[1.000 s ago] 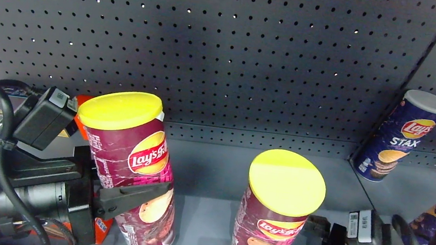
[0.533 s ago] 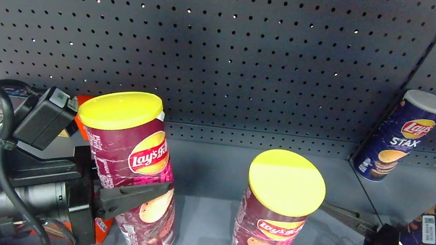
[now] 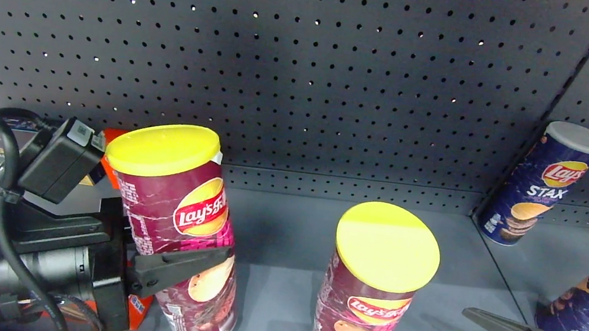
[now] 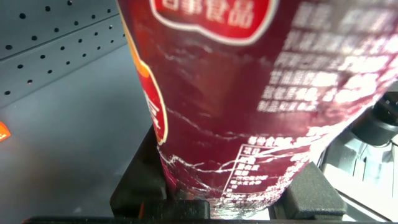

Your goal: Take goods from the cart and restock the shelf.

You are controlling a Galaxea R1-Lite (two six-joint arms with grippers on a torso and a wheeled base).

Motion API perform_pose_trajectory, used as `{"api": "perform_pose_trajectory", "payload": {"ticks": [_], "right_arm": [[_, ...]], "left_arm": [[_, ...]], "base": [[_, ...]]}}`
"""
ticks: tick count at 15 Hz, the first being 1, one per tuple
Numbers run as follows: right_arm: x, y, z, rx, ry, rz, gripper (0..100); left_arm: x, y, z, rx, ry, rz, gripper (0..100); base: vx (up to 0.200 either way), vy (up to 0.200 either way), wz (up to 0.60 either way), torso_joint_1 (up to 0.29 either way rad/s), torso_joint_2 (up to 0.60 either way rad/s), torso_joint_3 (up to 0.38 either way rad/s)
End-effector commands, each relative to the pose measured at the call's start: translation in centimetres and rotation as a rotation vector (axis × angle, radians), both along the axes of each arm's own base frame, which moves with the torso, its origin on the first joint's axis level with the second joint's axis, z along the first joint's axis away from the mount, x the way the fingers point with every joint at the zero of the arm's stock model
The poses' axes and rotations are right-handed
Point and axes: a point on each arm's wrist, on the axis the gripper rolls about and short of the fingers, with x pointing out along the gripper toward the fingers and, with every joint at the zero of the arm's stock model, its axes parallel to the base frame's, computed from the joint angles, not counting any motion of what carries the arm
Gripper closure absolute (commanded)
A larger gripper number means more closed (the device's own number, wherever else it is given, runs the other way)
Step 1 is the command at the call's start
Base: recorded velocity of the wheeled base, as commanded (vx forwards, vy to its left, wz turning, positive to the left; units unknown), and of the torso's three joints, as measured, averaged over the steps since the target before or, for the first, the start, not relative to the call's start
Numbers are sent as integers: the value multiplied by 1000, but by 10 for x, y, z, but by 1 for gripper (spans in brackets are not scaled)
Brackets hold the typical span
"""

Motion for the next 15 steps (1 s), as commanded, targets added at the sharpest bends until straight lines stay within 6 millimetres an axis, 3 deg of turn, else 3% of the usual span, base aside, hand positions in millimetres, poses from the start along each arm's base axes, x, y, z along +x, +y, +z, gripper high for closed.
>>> {"api": "perform_pose_trajectory", "payload": {"ticks": [1, 10, 15], "right_arm": [[-12, -10, 6, 31, -29, 14, 0], [-60, -62, -16, -39, 32, 4, 0], [-72, -77, -29, -46, 41, -32, 0]], "left_arm": [[0, 0, 0, 0, 2, 0, 100], [0, -1, -1, 21, -22, -1, 100], [-4, -6, -1, 25, -27, -3, 100]], "base": [[0, 0, 0, 0, 0, 0], [0, 0, 0, 0, 0, 0], [0, 0, 0, 0, 0, 0]]}}
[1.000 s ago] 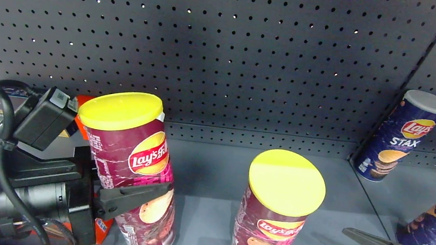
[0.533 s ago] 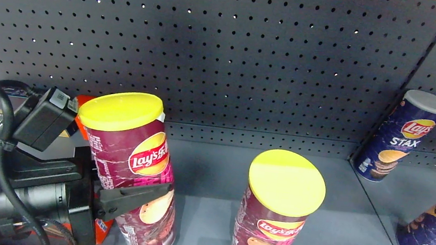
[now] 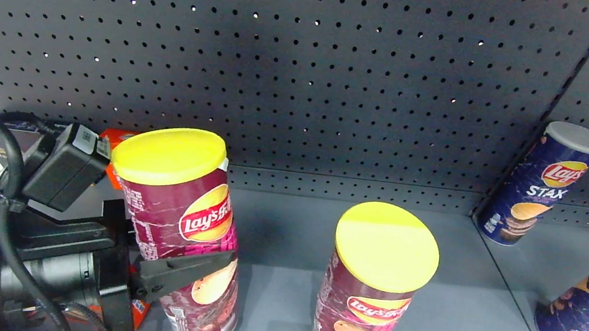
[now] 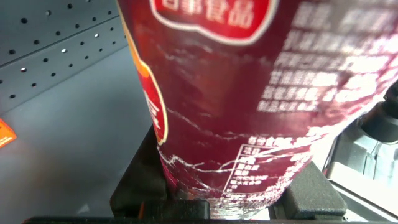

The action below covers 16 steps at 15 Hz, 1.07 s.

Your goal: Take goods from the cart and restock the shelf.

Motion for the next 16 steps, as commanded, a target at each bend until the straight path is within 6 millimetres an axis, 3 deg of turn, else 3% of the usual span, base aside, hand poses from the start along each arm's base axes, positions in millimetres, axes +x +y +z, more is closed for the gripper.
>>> {"api": "perform_pose_trajectory", "payload": {"ticks": [1, 5, 16], "right_arm": [[-10, -12, -5, 39, -39, -25, 0], [-34, -33, -34, 45, -12, -100, 0], [-44, -31, -35, 117, -74, -459, 0]], "left_arm": [[-1, -2, 0, -1, 0, -8, 100], [-1, -2, 0, 0, 0, -8, 100], [-3, -2, -2, 1, 3, -14, 100]], "base": [[0, 0, 0, 0, 0, 0], [0, 0, 0, 0, 0, 0], [0, 0, 0, 0, 0, 0]]}}
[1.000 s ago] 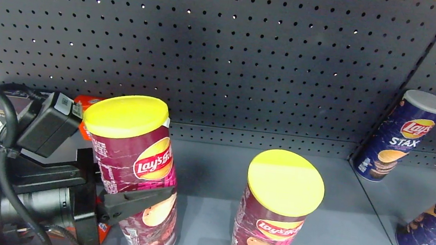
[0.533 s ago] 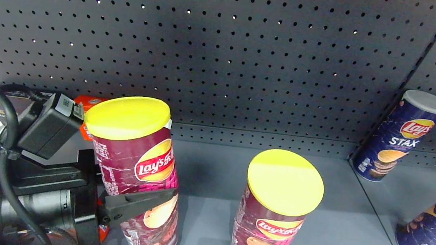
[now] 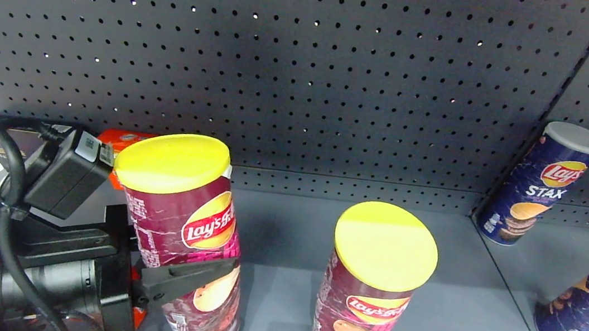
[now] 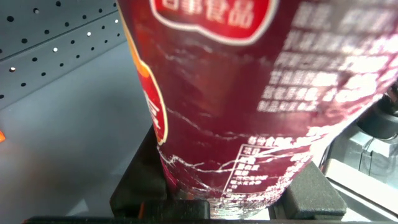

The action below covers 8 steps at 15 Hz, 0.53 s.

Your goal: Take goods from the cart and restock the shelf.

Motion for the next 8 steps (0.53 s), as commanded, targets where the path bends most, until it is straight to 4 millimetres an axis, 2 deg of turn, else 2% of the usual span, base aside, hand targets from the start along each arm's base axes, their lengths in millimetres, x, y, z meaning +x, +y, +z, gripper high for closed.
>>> {"api": "perform_pose_trajectory", "payload": {"ticks": [1, 5, 8], "right_arm": [[-1, 2, 0, 1, -5, -96, 0], [0, 2, 1, 6, -26, -148, 0], [2, -1, 1, 42, -45, -302, 0]], "left_arm": [[0, 0, 0, -2, -1, 0, 100], [-1, 1, 0, 0, -3, 10, 100], [0, 0, 2, -5, -11, 9, 100]], "base": [[0, 0, 0, 0, 0, 0], [0, 0, 0, 0, 0, 0], [0, 0, 0, 0, 0, 0]]}}
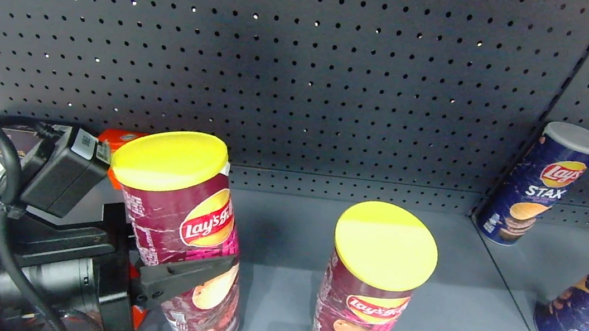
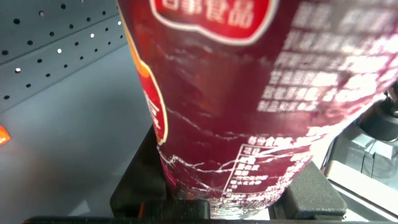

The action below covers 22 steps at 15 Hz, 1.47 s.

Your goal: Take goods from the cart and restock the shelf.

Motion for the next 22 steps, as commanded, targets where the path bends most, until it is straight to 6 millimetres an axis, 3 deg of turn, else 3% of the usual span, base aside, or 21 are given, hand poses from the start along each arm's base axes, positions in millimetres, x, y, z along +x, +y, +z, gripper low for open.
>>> {"api": "perform_pose_trajectory", "payload": {"ticks": [1, 3, 5, 7, 19, 22], "right_arm": [[1, -2, -1, 19, 7, -104, 0], [1, -1, -1, 17, 9, -64, 0], [0, 2, -2, 8, 12, 105, 0], [0, 2, -9, 59, 106, 91, 0], [0, 2, -9, 55, 96, 90, 0], [0, 2, -9, 55, 96, 90, 0]], "left_arm": [[0, 0, 1, -2, -3, 2, 100], [0, 0, 1, -2, -4, 3, 100], [0, 0, 1, -2, -4, 3, 100], [0, 0, 0, 0, 0, 3, 100], [2, -1, 8, -16, -23, -15, 100], [9, -3, 24, -43, -67, -9, 100]], "base": [[0, 0, 0, 0, 0, 0], [0, 0, 0, 0, 0, 0], [0, 0, 0, 0, 0, 0], [0, 0, 0, 0, 0, 0], [0, 0, 0, 0, 0, 0], [0, 0, 0, 0, 0, 0]]}}
